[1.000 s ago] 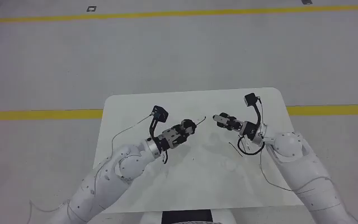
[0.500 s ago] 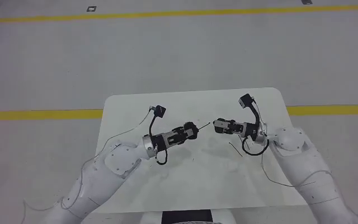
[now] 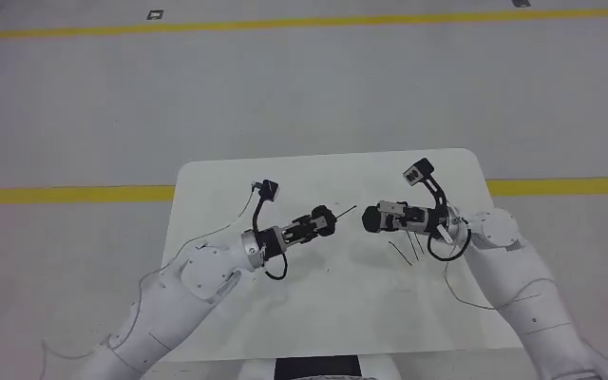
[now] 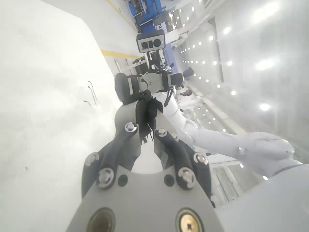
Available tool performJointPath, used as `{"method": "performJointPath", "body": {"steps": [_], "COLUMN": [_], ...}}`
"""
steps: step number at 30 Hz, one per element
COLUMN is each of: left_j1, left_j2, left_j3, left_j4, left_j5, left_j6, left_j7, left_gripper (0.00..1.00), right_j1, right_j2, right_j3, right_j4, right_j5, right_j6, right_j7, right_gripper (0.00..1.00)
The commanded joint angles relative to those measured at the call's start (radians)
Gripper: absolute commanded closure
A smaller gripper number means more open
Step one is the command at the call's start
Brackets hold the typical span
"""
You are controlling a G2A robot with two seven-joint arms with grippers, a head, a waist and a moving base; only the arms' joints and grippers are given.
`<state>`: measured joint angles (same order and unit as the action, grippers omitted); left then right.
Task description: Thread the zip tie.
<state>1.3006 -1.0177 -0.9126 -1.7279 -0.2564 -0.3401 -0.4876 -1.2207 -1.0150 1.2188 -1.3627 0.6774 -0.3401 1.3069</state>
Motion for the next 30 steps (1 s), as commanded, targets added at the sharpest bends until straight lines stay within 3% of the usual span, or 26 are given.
{"method": "performJointPath", "body": {"steps": [1, 5, 7, 13, 18, 22, 30], "left_j1": [0.003, 0.008, -0.003, -0.003, -0.001, -0.006, -0.012], "left_j2": [-0.003, -0.011, -0.012, -0.012, -0.016, -0.017, -0.022], "left_j3": [-0.008, -0.024, -0.038, -0.038, -0.025, -0.023, -0.032], "left_j4": [0.0, 0.0, -0.003, -0.003, 0.004, 0.029, 0.074], "left_j5": [-0.035, -0.098, -0.039, -0.039, -0.125, -0.226, -0.302], "left_j6": [0.0, 0.0, 0.0, 0.0, 0.004, 0.0, 0.0], "left_j7": [-0.024, -0.073, -0.083, -0.083, -0.128, -0.22, -0.298], "left_gripper": [1.0, 1.0, 1.0, 1.0, 1.0, 1.0, 1.0], "right_j1": [0.02, 0.05, 0.05, 0.05, 0.036, 0.05, 0.085], "right_j2": [-0.006, -0.009, -0.009, -0.009, -0.015, -0.015, -0.009], "right_j3": [-0.011, -0.088, -0.088, -0.088, -0.093, -0.117, -0.182], "right_j4": [0.033, 0.044, 0.044, 0.044, 0.032, 0.051, 0.084], "right_j5": [0.057, 0.101, 0.101, 0.101, 0.193, 0.271, 0.366], "right_j6": [0.0, 0.0, 0.0, 0.0, 0.035, 0.046, 0.062], "right_j7": [0.083, 0.083, 0.083, 0.083, 0.083, 0.083, 0.083], "right_gripper": [0.0, 0.0, 0.0, 0.0, 0.0, 0.0, 0.0]}}
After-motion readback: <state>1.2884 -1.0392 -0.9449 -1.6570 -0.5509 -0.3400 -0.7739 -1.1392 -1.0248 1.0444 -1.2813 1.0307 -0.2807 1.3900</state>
